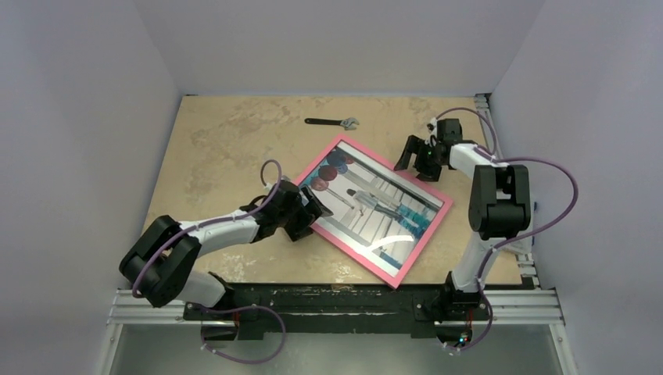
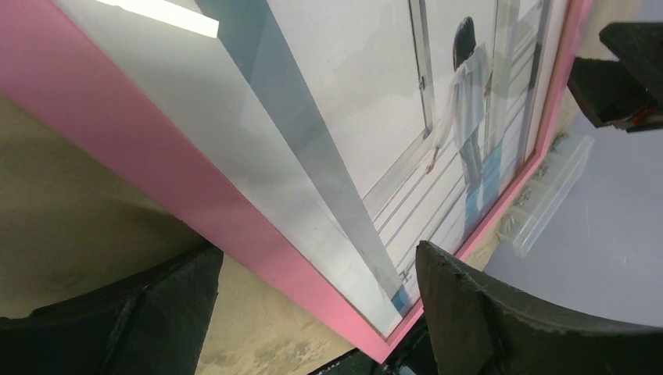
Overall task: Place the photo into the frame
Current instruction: Adjust the photo frame at the center of the board, then reset both arms
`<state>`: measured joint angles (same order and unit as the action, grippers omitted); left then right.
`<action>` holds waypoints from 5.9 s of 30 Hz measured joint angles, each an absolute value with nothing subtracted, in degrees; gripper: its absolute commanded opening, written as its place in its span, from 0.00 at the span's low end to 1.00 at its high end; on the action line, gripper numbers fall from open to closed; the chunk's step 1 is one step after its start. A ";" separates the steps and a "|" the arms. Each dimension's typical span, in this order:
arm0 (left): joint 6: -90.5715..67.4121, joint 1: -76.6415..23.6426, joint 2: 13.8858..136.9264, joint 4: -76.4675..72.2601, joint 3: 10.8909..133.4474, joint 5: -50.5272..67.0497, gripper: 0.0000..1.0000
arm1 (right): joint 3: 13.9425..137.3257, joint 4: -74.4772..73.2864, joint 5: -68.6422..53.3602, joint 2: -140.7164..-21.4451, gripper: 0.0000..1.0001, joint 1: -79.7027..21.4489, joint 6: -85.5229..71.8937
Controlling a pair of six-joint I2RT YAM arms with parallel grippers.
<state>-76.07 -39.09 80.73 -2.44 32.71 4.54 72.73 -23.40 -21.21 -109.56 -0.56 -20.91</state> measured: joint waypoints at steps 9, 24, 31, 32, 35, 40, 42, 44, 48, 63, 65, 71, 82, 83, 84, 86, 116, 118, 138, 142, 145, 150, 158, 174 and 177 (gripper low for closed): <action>-68.51 -33.67 87.24 8.36 43.24 5.93 0.91 | 57.04 -17.12 -24.49 -98.63 0.84 -0.86 -20.93; -57.98 -31.94 86.37 24.77 50.50 -3.16 0.97 | 52.64 -19.88 -23.49 -93.73 0.86 -6.50 -21.10; -61.67 -32.01 72.86 20.32 35.03 -1.02 0.94 | 55.07 -25.15 -22.59 -95.00 0.85 -6.85 -21.04; -62.24 -32.01 72.62 18.94 34.15 -0.32 0.93 | 55.18 -25.34 -22.50 -95.11 0.85 -6.87 -21.04; -63.92 -31.94 72.69 12.91 32.42 1.87 0.93 | 55.24 -25.76 -22.46 -95.07 0.85 -6.85 -21.10; -65.06 -31.94 75.35 5.91 32.12 4.89 0.93 | 53.71 -24.91 -22.61 -94.02 0.83 -6.79 -21.02; -65.08 -31.94 76.49 4.64 32.51 5.72 0.93 | 52.16 -23.90 -22.85 -92.84 0.83 -6.76 -21.04; -64.90 -31.88 77.69 5.04 33.67 6.22 0.93 | 50.37 -22.83 -22.87 -91.26 0.83 -6.72 -21.02; -63.77 -31.88 80.58 6.22 36.77 6.09 0.93 | 46.76 -21.23 -22.63 -87.96 0.82 -6.37 -20.97; -54.96 -30.83 88.20 18.20 49.19 3.09 0.95 | 39.55 -18.83 -24.21 -81.10 0.81 -8.54 -22.59; -53.84 -30.37 88.51 19.46 50.46 2.66 0.95 | 38.87 -18.79 -25.15 -80.58 0.81 -8.91 -22.96; -51.29 -29.58 88.82 20.86 52.29 2.13 0.95 | 37.63 -18.63 -26.76 -79.59 0.82 -9.41 -23.66; -50.41 -29.76 86.21 21.19 51.33 2.46 0.97 | 40.51 -26.26 -24.34 -79.48 0.88 -10.98 -22.81; -50.39 -29.85 84.64 21.43 51.00 2.55 0.98 | 41.25 -27.70 -23.62 -79.35 0.89 -11.25 -22.52; -50.35 -30.02 82.83 21.82 50.72 2.52 0.98 | 42.15 -29.12 -23.09 -79.05 0.89 -11.31 -22.22; -50.22 -30.11 78.85 22.37 50.28 2.46 0.99 | 44.14 -31.27 -21.93 -77.67 0.90 -11.35 -21.61; -37.74 -29.67 29.47 10.61 32.53 5.61 1.00 | 42.57 -18.15 -16.16 -47.44 0.94 -11.33 -24.84; -35.18 -28.38 28.91 11.11 31.18 3.62 1.00 | 39.29 -14.83 -12.16 -45.65 0.94 -11.35 -25.17; -25.17 -3.62 38.13 -0.56 20.71 -6.70 1.00 | 21.98 10.46 18.70 -45.87 0.91 -11.33 -18.44; -22.61 -3.36 43.07 -4.05 20.78 -10.55 1.00 | 16.67 18.46 21.43 -50.96 0.91 -11.35 -15.49; -20.18 -3.27 45.80 -9.21 20.14 -13.63 1.00 | 13.08 26.13 23.00 -55.96 0.93 -11.31 -13.04; -16.73 -2.94 51.99 -21.78 15.97 -16.56 1.00 | 11.88 38.11 23.99 -66.08 0.93 -9.85 -11.40; -10.81 -2.74 64.38 -36.32 12.62 -17.65 1.00 | 13.50 49.74 24.08 -74.32 0.93 -8.45 -8.47; -4.89 -2.26 77.97 -51.20 15.40 -13.93 1.00 | 14.94 62.59 24.58 -86.83 0.95 -7.29 -6.37; -4.86 -2.26 77.97 -51.40 15.62 -13.96 1.00 | 14.98 63.11 24.58 -86.96 0.96 -7.16 -6.20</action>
<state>-4.86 -2.26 77.97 -51.40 15.62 -13.96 14.98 63.11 24.58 -86.96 -7.16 -6.20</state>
